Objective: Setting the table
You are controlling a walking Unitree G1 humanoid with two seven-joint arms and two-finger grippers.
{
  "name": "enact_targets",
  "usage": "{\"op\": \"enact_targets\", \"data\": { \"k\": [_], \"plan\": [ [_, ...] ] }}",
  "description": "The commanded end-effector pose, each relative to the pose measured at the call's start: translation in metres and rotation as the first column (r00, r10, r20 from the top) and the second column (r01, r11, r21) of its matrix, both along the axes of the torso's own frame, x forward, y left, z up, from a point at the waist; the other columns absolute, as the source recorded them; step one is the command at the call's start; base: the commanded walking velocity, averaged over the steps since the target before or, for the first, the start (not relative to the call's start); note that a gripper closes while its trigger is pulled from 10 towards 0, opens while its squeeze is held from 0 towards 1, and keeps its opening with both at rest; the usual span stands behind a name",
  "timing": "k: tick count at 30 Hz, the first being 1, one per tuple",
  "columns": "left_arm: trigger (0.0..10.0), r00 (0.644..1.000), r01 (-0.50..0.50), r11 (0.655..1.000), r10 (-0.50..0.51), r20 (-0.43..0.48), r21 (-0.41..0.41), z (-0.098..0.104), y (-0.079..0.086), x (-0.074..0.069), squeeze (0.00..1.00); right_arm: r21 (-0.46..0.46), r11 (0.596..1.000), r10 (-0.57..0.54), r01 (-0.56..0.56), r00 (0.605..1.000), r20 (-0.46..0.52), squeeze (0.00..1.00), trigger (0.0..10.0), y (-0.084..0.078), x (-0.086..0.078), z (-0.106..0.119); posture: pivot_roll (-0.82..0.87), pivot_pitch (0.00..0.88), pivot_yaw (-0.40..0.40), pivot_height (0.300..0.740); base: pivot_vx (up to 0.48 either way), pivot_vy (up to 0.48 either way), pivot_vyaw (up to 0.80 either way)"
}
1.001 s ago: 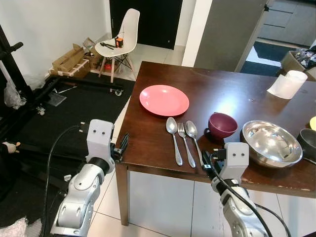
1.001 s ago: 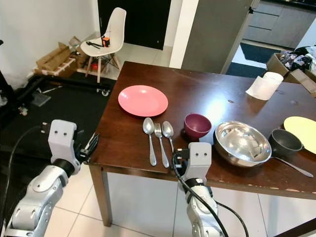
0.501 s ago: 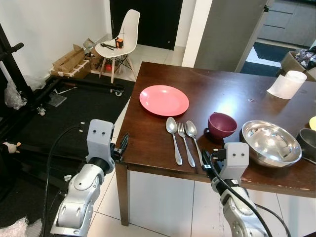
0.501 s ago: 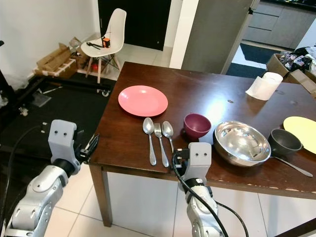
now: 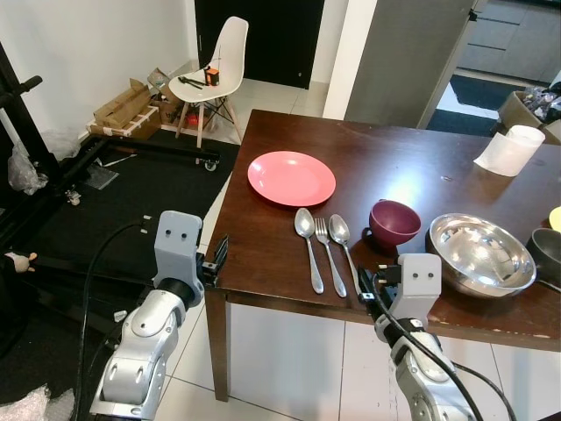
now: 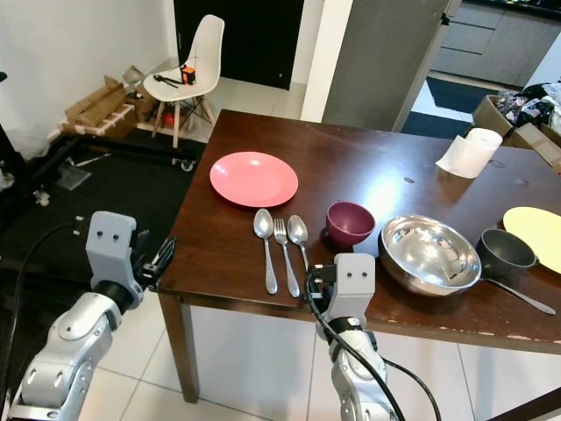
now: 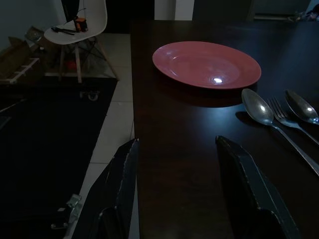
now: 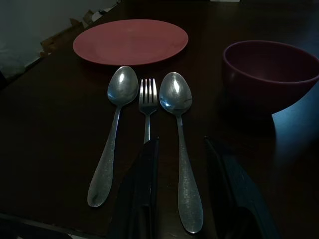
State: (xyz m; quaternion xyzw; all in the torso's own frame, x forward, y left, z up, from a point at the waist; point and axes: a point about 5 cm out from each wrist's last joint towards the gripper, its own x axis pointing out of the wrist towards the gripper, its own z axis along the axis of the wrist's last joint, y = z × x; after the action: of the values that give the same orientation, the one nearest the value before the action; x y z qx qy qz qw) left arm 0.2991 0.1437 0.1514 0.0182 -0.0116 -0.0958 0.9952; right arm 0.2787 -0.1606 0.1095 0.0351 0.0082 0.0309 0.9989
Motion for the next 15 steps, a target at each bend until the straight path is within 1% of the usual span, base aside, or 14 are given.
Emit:
{"op": "enact_targets", "data": {
  "k": [1,4,5,15],
  "plan": [
    [10.0,1.000,0.005,1.000,-0.005,-0.008,0.005,-0.0026,-0.0011,-0.0003,0.00,-0.001,1.000,-0.011,0.011,1.000,-0.007,0.00,10.0,-0.0028,-0.0006,-0.0029,-0.10,0.000,-0.005,0.740,0.000,0.000,0.00],
    [10.0,1.000,0.006,1.000,-0.006,-0.008,0.005,-0.0027,-0.0012,-0.0005,0.00,-0.001,1.000,-0.011,0.011,1.000,-0.007,0.00,10.0,-0.0030,-0.0005,-0.0029,-0.10,0.000,-0.005,0.740,0.000,0.000,0.00],
    [10.0,1.000,0.006,1.000,-0.006,-0.008,0.005,-0.0027,-0.0012,-0.0006,0.00,-0.001,1.000,-0.011,0.011,1.000,-0.007,0.00,10.0,-0.0031,-0.0004,-0.0029,-0.10,0.000,-0.004,0.740,-0.274,0.000,0.00],
    [10.0,1.000,0.005,1.000,-0.005,-0.006,0.006,-0.0021,-0.0007,-0.0004,0.00,0.001,1.000,-0.010,0.010,1.000,-0.006,0.00,10.0,-0.0022,0.0001,-0.0026,-0.10,0.000,-0.007,0.740,-0.375,0.000,0.00]
  ]
}}
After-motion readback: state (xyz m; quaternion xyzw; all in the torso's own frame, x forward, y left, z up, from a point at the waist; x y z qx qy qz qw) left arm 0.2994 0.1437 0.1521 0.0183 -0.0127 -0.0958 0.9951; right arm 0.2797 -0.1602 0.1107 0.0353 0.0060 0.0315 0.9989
